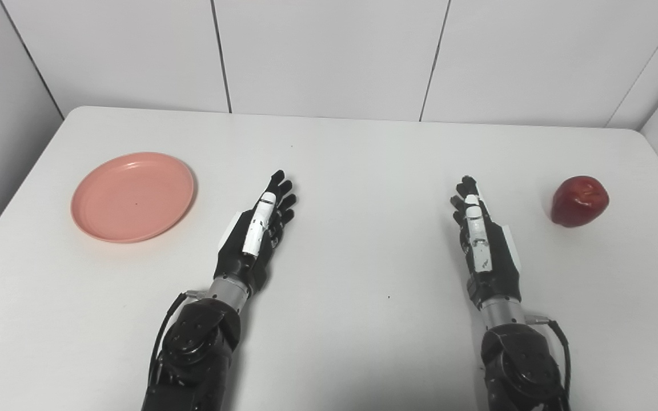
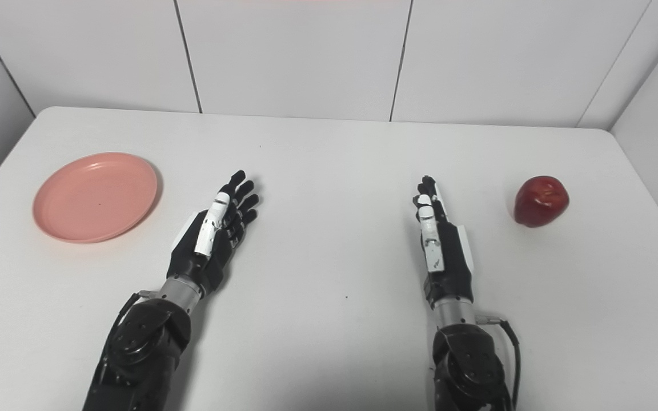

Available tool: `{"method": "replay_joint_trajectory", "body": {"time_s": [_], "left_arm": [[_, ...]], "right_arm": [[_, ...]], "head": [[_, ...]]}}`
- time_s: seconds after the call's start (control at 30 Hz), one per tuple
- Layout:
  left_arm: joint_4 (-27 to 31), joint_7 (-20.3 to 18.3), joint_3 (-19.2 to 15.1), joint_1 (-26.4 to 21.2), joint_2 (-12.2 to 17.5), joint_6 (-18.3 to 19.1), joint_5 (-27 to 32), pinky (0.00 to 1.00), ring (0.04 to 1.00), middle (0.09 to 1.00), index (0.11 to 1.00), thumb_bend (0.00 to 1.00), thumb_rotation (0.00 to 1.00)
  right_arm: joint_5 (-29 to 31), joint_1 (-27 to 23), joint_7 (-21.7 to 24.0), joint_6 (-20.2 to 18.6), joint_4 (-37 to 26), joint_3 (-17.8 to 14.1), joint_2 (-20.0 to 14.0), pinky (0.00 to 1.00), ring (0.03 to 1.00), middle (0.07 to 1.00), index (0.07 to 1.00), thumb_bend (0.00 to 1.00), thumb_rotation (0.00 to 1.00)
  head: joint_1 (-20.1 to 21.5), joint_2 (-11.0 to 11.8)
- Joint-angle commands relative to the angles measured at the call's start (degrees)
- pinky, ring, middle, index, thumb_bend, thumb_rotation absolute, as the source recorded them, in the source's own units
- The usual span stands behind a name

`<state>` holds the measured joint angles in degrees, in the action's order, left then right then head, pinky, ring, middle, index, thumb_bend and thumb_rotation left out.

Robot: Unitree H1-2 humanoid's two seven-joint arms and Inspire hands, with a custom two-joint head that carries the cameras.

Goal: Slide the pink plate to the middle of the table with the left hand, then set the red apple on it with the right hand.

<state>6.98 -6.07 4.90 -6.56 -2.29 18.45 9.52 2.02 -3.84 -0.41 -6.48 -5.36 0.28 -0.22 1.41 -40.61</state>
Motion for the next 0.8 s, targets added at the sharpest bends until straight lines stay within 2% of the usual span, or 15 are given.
{"method": "replay_joint_trajectory", "body": {"time_s": [0.0,0.27,0.43,0.57,0.67,0.77], "left_arm": [[1.9,-0.8,0.3,-0.9,0.1,-1.0,0.2,1.00,0.989,1.000,0.996,0.39,1.00],[1.9,-0.7,0.2,-1.0,0.0,-0.7,0.3,1.00,0.987,1.000,0.993,0.39,1.00],[1.1,-0.7,0.5,-1.0,0.0,-1.6,-0.2,1.00,0.983,0.999,0.990,0.40,1.00],[-0.1,-1.1,0.8,-0.9,-0.5,-2.8,0.1,1.00,0.984,0.999,0.988,0.39,1.00],[-1.4,-0.8,1.4,-0.8,-1.4,-3.9,-0.4,1.00,0.980,0.996,0.984,0.39,1.00],[-2.5,-0.6,1.9,-0.7,-2.1,-5.1,-0.8,0.99,0.973,0.990,0.978,0.38,1.00]], "right_arm": [[0.3,-1.7,0.3,0.9,-1.6,0.0,0.2,1.00,0.964,0.971,0.969,0.22,1.00],[-0.4,-1.6,0.3,1.1,-1.5,0.1,0.1,1.00,0.966,0.974,0.974,0.22,1.00],[0.4,-1.5,0.7,2.1,-0.9,-0.1,0.0,1.00,0.966,0.978,0.978,0.22,1.00],[1.1,-1.3,1.0,2.0,-0.4,-0.5,-0.5,1.00,0.971,0.981,0.981,0.20,1.00],[2.0,-1.1,1.8,3.1,0.3,-0.7,-1.4,1.00,0.979,0.986,0.984,0.19,1.00],[2.8,-0.8,2.6,3.8,0.7,-1.0,-2.1,1.00,0.982,0.991,0.989,0.19,1.00]], "head": [[0.0,0.0],[-0.1,0.1],[-2.0,1.3],[-6.2,3.2],[-10.7,5.7],[-12.5,6.8]]}}
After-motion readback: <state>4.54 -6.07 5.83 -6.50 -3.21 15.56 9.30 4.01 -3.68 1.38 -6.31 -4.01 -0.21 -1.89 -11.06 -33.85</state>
